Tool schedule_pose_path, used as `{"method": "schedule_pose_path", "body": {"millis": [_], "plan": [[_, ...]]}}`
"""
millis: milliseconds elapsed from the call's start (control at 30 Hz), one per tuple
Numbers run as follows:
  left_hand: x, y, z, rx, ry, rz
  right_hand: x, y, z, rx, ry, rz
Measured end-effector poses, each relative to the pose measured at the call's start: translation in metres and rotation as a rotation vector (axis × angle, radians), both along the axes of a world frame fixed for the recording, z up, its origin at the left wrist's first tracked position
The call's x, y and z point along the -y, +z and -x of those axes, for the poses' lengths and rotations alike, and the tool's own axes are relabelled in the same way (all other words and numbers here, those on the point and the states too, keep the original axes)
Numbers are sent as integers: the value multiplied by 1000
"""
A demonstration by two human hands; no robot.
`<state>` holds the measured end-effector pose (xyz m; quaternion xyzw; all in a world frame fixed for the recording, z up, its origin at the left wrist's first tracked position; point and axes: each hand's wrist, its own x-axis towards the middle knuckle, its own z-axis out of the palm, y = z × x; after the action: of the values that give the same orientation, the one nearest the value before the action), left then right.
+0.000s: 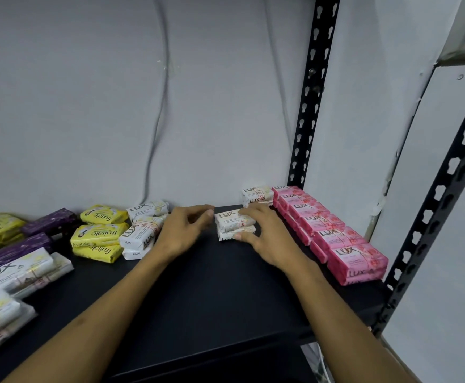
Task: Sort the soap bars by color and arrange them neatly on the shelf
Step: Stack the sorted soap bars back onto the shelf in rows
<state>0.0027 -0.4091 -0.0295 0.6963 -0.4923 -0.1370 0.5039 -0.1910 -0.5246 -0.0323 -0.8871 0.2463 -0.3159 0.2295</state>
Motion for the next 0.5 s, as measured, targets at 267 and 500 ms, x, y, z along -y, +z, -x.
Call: {"method": "schedule_pose_path", "body": {"millis": [267, 500], "plan": [[33, -1, 28, -10, 10, -43, 7, 4, 2, -253, -263, 415], [74, 1, 55, -124, 67, -36, 24, 7, 3, -347, -420, 473]]}}
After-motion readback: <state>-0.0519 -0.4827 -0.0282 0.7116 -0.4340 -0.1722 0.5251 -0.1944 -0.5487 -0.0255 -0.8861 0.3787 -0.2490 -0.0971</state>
